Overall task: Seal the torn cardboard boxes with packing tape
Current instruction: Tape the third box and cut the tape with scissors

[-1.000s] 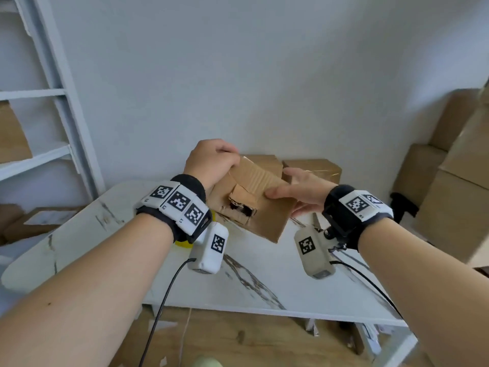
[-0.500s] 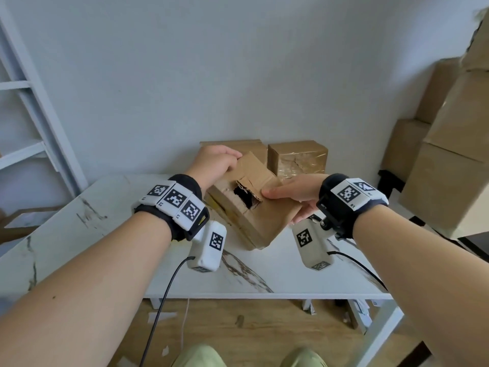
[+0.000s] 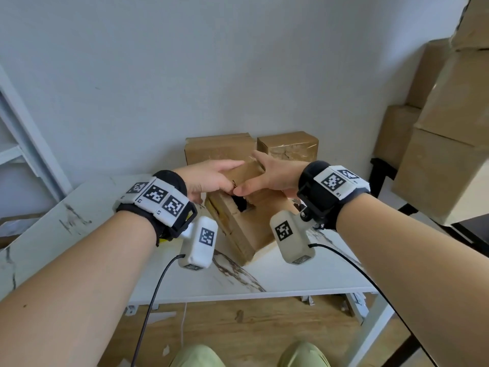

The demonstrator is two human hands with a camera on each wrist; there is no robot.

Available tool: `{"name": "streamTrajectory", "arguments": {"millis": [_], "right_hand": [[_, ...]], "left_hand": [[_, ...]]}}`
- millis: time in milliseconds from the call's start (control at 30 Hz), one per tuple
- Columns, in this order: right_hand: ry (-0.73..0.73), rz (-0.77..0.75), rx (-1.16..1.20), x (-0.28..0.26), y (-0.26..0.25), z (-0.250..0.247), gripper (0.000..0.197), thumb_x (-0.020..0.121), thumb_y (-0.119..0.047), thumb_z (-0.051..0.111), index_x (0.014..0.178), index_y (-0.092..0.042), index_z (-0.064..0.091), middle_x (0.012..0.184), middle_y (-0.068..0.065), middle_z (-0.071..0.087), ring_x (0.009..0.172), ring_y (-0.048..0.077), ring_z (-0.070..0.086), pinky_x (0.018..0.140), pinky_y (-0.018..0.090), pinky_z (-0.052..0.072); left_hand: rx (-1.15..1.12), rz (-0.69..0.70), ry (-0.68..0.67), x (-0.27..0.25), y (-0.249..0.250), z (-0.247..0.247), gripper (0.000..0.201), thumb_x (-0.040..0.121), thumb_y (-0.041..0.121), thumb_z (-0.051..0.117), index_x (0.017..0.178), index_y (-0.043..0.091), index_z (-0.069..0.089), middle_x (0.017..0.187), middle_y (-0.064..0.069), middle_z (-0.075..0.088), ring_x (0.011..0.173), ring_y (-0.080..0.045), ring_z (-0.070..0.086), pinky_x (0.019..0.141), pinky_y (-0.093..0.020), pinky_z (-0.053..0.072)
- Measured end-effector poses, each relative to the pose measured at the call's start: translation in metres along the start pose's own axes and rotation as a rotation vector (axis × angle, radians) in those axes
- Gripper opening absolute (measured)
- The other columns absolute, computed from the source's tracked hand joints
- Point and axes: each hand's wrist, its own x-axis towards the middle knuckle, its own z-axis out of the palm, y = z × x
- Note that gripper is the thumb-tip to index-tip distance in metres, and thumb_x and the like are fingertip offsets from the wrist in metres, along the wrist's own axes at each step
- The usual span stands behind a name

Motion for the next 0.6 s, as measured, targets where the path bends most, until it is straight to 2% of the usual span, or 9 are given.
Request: {"name": "streamTrajectory", "arguments": {"millis": [33,100,233,267,333,367,433,500,600], "right_hand": [[-0.002,-0.006,-0.037,-0.001,-0.002,0.001,0.139,0.044,-0.061,0.083,0.149,-0.035,-0.005,0.157,0.004,0.016,0.14,0.026,0.028,0.11,0.047,0.032],[0.021,-0.005,-0.16,-0.001,-0.003,0.004,0.12,0.063,-0.046,0.08,0.15,-0.034,-0.003,0.156,0.004,0.017,0.138,0.025,0.029,0.108,0.043,0.034],[0.15,-0.024,-0.212,-0.003,-0.007,0.0,0.095,0.069,-0.029,0.075,0.148,-0.03,0.023,0.142,0.003,0.04,0.12,0.023,0.048,0.096,0.039,0.048],[0.161,-0.042,-0.181,-0.004,-0.006,-0.003,0.093,0.068,-0.026,0.076,0.147,-0.03,0.026,0.14,0.002,0.042,0.119,0.023,0.049,0.095,0.04,0.049],[0.204,-0.084,-0.135,-0.005,-0.006,-0.008,0.096,0.065,-0.022,0.079,0.146,-0.03,0.028,0.139,0.002,0.042,0.122,0.022,0.047,0.095,0.039,0.049],[0.242,-0.114,-0.114,-0.006,-0.006,-0.01,0.098,0.065,-0.02,0.081,0.147,-0.029,0.027,0.14,0.002,0.042,0.124,0.022,0.046,0.095,0.037,0.047],[0.316,-0.157,-0.073,-0.008,-0.006,-0.013,0.101,0.066,-0.014,0.081,0.148,-0.029,0.023,0.141,0.004,0.042,0.125,0.022,0.045,0.096,0.035,0.046],[0.357,-0.174,-0.093,-0.008,-0.006,-0.015,0.101,0.067,-0.011,0.079,0.149,-0.029,0.021,0.141,0.005,0.043,0.125,0.022,0.045,0.095,0.033,0.045],[0.355,-0.183,-0.188,-0.007,-0.005,-0.013,0.091,0.069,-0.014,0.078,0.145,-0.027,0.03,0.137,0.002,0.046,0.118,0.02,0.048,0.088,0.028,0.044]], "left_hand": [[0.075,-0.009,0.028,0.0,-0.002,0.0,0.072,0.086,0.005,0.054,0.14,0.048,0.034,0.148,0.005,0.037,0.123,-0.026,0.049,0.098,-0.053,0.043],[0.144,0.012,0.084,0.002,-0.006,0.002,0.073,0.082,0.007,0.058,0.14,0.043,0.035,0.152,0.01,0.03,0.114,-0.027,0.057,0.087,-0.045,0.051],[0.031,0.091,0.122,0.008,-0.01,-0.002,0.067,0.075,-0.007,0.061,0.132,0.026,0.05,0.136,0.003,0.052,0.083,-0.019,0.063,0.055,-0.022,0.049],[-0.001,0.116,0.152,0.008,-0.009,-0.002,0.064,0.075,-0.011,0.06,0.128,0.023,0.054,0.132,0.001,0.056,0.083,-0.016,0.062,0.051,-0.018,0.046],[-0.017,0.216,0.255,0.01,-0.007,-0.003,0.058,0.073,-0.014,0.058,0.118,0.024,0.061,0.126,0.001,0.06,0.092,-0.009,0.06,0.053,-0.015,0.043],[-0.015,0.273,0.324,0.01,-0.005,-0.002,0.057,0.072,-0.015,0.057,0.111,0.026,0.063,0.122,0.003,0.062,0.09,-0.005,0.059,0.056,-0.013,0.044],[-0.026,0.37,0.433,0.013,-0.004,-0.002,0.058,0.071,-0.017,0.054,0.103,0.03,0.066,0.113,0.009,0.065,0.092,-0.001,0.061,0.071,-0.018,0.052],[-0.042,0.424,0.47,0.015,-0.005,0.0,0.061,0.07,-0.019,0.052,0.099,0.033,0.066,0.107,0.014,0.065,0.102,-0.001,0.06,0.09,-0.03,0.052],[-0.031,0.453,0.471,0.016,-0.005,0.001,0.058,0.071,-0.018,0.055,0.1,0.031,0.066,0.104,0.017,0.066,0.108,0.0,0.058,0.098,-0.031,0.047]]}}
